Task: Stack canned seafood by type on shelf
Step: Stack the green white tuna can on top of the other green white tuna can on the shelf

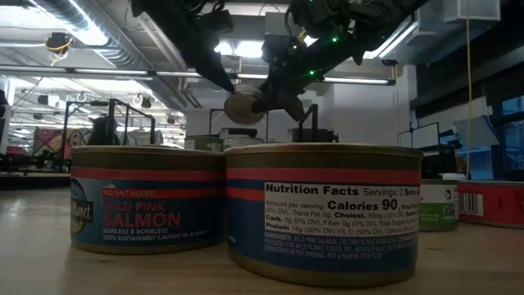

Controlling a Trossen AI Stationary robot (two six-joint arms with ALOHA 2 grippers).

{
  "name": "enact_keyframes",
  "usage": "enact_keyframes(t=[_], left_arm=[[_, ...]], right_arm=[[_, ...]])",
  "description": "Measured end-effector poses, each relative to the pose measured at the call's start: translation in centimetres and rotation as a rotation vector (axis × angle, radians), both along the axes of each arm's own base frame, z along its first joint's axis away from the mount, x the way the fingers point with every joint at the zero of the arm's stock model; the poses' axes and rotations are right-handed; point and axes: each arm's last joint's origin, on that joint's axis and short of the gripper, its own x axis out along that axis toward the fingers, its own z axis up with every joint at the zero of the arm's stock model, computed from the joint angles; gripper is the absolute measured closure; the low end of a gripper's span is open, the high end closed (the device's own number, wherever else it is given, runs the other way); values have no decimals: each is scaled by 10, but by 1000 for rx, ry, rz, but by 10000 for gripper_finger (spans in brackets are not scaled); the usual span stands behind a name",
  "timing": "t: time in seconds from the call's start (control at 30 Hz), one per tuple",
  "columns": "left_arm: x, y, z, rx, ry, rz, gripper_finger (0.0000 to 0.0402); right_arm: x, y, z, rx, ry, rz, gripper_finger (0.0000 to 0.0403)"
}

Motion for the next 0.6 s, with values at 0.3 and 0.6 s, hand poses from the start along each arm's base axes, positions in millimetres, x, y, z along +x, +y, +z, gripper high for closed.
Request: enact_keyframes(t=[0.3,0.6], left_arm=[[-1,0,-7,-7,-7,9,400],[0,0,-6,-12,-22,13,400]], right_arm=[[3,0,-10,19,26,15,257],[13,-3,-32,-51,70,-35,257]])
